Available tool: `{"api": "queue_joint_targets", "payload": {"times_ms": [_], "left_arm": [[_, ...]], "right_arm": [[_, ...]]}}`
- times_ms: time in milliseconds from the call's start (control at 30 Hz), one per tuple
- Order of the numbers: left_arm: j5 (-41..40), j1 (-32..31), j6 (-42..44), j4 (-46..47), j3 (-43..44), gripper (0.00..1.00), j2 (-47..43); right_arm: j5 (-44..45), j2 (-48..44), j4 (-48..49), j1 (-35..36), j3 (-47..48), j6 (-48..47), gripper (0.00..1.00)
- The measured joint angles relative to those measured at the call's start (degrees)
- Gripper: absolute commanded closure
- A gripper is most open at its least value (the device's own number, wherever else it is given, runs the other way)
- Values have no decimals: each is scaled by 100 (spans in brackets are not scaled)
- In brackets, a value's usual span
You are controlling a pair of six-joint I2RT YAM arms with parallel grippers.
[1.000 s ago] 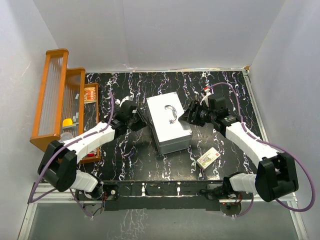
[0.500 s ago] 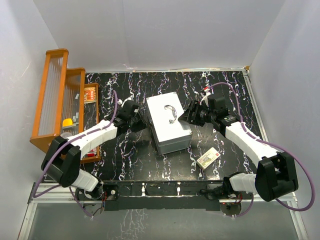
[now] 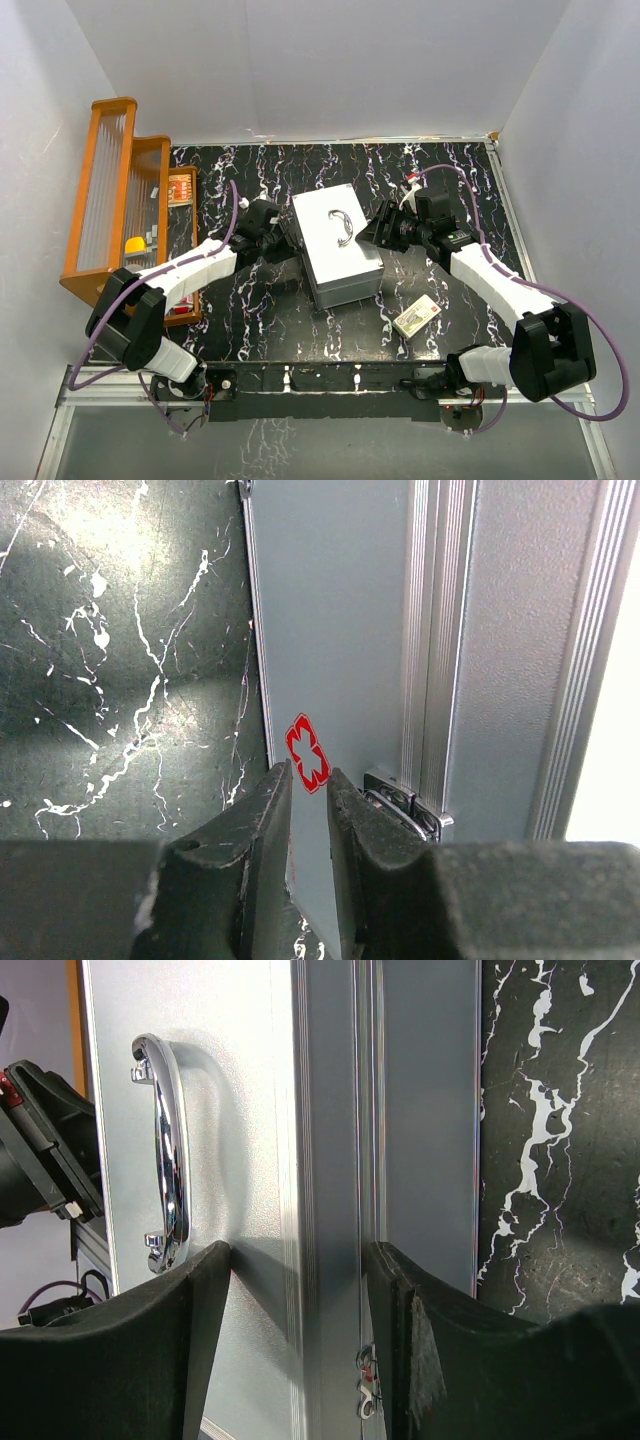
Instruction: Organize the medicine kit
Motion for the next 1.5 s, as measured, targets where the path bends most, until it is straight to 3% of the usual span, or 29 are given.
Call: {"api": "queue_joint_targets", "payload": {"times_ms": [633,800,933,1167,1267,1400,1500], "left_arm": [[455,127,531,444,-81,78,37],[168,101,675,98,72,63,42],[-343,92,870,-407,404,57,-42],[-870,153,1587,-1012,472,13,-1390],[-1185,153,1770,-1388,638,2,-2020],[-1405,153,2194,-1880,1010,1,-2785],[-1475,153,2472,-2122,1202,1,-3388]], "right_arm": [[7,7,52,-24,0,-9,47],[85,15,-39,-20,59,-28,47],[522,42,-365,39,321,-125,46],[1851,-66,-1362,46,1248,-188,46],[2354,-487,-1626,44,1285,-179,46],[2988,-1484,-2044,44,1283,-210,40],[3416,-2330,-2293,44,1296,-317,26]]}}
